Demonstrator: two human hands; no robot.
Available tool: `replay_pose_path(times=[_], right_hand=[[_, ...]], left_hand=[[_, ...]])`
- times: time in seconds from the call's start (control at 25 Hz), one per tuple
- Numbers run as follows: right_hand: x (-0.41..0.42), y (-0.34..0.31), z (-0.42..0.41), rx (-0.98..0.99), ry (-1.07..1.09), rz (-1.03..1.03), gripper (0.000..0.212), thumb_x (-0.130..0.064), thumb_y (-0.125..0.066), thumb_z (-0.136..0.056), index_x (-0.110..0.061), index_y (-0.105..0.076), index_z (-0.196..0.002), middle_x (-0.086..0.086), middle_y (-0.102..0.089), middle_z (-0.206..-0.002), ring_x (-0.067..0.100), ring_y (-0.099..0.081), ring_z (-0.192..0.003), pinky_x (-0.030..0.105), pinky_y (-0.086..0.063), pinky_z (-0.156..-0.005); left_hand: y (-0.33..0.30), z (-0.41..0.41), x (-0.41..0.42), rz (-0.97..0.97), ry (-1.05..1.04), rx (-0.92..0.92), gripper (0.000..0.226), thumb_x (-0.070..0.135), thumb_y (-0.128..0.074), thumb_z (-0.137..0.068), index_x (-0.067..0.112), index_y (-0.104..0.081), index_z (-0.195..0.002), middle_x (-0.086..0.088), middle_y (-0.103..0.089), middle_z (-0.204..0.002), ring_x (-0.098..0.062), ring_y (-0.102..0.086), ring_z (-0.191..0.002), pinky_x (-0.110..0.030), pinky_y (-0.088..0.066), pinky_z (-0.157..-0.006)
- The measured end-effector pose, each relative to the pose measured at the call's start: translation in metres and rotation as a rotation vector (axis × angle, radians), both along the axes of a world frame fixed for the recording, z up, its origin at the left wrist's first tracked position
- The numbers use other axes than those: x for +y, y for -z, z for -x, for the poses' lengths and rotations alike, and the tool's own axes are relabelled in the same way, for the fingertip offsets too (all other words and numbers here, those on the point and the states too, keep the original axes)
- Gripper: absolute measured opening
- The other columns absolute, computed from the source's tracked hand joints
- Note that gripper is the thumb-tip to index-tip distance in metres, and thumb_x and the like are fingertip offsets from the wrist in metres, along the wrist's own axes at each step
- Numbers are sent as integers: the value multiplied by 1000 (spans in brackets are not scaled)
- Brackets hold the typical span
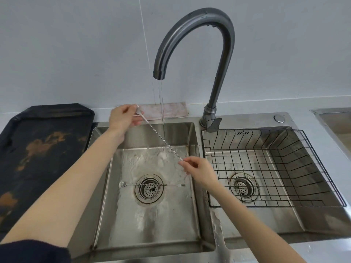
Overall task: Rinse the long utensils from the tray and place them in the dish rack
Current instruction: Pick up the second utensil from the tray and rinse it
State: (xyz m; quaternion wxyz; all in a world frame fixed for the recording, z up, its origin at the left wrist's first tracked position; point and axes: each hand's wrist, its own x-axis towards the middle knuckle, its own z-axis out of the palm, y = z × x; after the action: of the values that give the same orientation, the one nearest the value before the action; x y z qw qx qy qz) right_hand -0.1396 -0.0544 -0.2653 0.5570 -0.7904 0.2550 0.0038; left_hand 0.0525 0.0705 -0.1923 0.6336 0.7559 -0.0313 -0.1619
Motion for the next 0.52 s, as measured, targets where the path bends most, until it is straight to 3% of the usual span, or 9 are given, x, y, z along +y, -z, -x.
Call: replay_pose_path(times=[0.08,0.24,0.32,0.44,0.52], right_hand=[[-9,-10,-11,7,10,-91,15,-21,-56,-89,-12,-65,-97,-10,-58,-65,2,-53,-59,13,-44,-64],[-20,-36,-40,53,-89,-311,23,-16,-58,-87,-14,-59,-110,-7,-67,-79,2,-61,-68,15,-44,-63],[-20,-46,-52,22,-124,-430,19,-17,-59,-87,-19,-58,-106,-5,-69,-86,4,-64,-74,16,-46,-64],[-15,-56,-70,-70,-76,-489,11,-15,-55,-90,-24,-60,-94,-5,-69,-87,-5,-67,-69,11,-49,-60],[-9,-60,-82,-109,-39,-487,14,-17,-53,-91,-28,-61,-88,-9,-69,-83,-8,-65,-67,14,-45,-65]], left_hand=[[2,-6,20,90,-85,73,22,11,-41,-95,14,-55,-79,0,-60,-78,1,-64,-45,-9,-52,-51],[12,-18,64,167,-184,232,16,7,-43,-94,15,-54,-85,-1,-62,-77,-7,-64,-67,-16,-53,-65],[20,-20,80,177,-236,297,20,7,-44,-93,15,-53,-78,0,-68,-63,-6,-63,-65,-13,-54,-60],[37,-18,94,198,-297,394,23,8,-42,-94,14,-51,-74,0,-58,-73,-6,-55,-72,-15,-52,-59],[49,-14,100,178,-308,432,25,7,-41,-94,14,-51,-72,-1,-56,-70,-6,-52,-68,-12,-51,-54]])
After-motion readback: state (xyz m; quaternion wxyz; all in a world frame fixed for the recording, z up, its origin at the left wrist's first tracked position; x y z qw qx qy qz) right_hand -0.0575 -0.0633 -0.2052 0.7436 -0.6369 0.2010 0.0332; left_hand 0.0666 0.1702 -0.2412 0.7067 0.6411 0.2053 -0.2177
